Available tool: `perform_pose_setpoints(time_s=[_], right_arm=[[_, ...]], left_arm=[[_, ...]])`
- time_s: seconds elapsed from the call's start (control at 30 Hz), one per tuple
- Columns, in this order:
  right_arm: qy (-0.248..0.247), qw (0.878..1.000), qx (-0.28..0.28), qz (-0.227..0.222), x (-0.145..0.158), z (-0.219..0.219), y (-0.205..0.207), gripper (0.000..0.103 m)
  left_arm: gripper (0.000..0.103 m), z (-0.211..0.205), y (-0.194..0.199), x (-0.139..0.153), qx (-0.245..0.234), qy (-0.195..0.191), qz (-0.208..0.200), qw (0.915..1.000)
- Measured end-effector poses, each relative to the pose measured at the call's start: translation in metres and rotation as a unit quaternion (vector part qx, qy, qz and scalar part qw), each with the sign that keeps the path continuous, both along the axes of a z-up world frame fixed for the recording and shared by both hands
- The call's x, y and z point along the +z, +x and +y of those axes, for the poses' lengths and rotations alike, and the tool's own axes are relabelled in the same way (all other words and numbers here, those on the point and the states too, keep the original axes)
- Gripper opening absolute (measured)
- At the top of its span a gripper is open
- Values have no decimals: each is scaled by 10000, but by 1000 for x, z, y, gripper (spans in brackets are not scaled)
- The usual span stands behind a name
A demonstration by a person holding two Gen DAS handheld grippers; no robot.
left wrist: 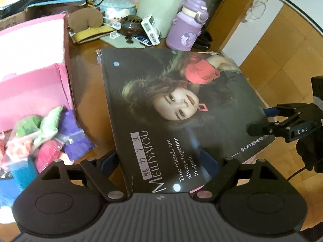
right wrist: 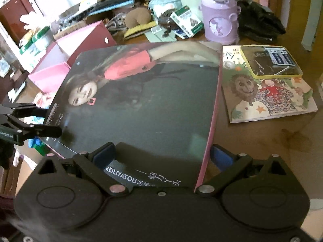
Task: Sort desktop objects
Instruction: 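Close the left tool on one lid edge while the right tool grips the opposite edge, then lift the lid off the table with both tools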
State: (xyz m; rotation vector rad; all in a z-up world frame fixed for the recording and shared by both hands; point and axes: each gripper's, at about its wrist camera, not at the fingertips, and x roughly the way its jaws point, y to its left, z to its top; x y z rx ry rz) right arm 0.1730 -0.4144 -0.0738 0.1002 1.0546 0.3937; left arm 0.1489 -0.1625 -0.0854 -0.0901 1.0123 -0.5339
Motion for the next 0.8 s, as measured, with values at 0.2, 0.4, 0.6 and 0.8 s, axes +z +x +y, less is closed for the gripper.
perform_pose_setpoints(time_s=[0.2, 0.4, 0.6, 0.8], right_arm=[[10, 9998, -122, -155, 22, 14, -4, 102], [87, 9989, -184, -418, 48, 32, -1, 102], [187, 9984, -63, -528, 53, 61, 18, 102], [131, 9979, 373, -517, 16, 71, 46, 102]], left_arm=[[87, 17, 4, 24, -123, -57, -192, 9997], [87, 39, 8, 56, -146, -20, -493, 9987], [87, 83, 16, 78, 61, 26, -679, 9977], [87, 151, 35, 82, 456, 149, -660, 9967]])
